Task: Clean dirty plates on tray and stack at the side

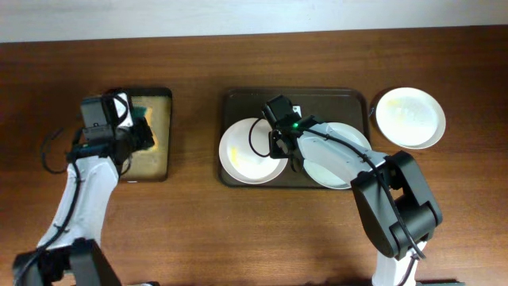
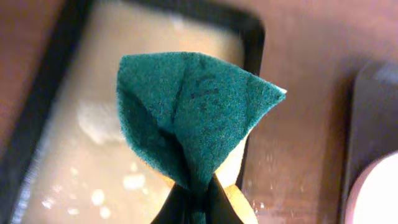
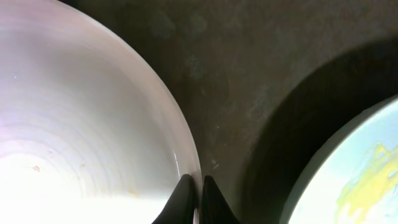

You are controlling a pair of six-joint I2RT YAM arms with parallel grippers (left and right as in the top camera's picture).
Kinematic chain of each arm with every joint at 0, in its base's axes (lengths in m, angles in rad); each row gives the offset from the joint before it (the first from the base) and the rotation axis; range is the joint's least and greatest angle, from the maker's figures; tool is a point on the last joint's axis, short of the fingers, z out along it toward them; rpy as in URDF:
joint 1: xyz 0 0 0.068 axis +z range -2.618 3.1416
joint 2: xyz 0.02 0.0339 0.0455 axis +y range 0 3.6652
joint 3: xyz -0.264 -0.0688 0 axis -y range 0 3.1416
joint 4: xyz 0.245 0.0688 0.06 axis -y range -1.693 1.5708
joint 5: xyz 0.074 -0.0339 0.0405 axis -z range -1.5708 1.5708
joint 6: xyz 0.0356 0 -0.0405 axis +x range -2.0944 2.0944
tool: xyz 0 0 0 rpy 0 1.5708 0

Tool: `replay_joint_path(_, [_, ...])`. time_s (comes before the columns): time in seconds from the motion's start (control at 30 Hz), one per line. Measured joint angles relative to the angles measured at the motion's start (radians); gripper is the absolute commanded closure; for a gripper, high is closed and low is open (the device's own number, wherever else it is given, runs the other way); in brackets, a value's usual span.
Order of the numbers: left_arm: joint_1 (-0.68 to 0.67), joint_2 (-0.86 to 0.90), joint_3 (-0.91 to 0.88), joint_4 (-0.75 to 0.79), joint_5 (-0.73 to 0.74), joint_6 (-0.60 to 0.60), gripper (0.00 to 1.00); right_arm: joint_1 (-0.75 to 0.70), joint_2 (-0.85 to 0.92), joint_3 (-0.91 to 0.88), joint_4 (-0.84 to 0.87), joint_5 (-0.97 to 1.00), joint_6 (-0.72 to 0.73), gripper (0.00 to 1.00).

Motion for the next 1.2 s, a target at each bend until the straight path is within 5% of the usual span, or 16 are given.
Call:
replay_joint_path(0.2, [-0.025, -0.11, 0.043, -0.043, 0.103, -0.11, 1.0, -0.028, 0.0, 0.0, -0.002, -0.09, 0.003, 0.96])
replay_joint_path(0.33, [-0.163, -0.176, 0.081, -0.035, 0.122, -0.25, 1.0, -0.105, 0.0, 0.0, -0.012, -0.262, -0.011, 0.96])
replay_joint_path(0.63, [-0.476, 0.07, 0.081, 0.011, 0.063, -0.362, 1.0, -0.171, 0.0, 0.0, -0.039, -0.37, -0.092, 0.96])
replay_joint_path(1.2, [-0.662, 0.354, 0.085, 0.146, -0.133, -0.481, 1.0, -0.171, 0.0, 0.0, -0.047, -0.376, -0.118, 0.96])
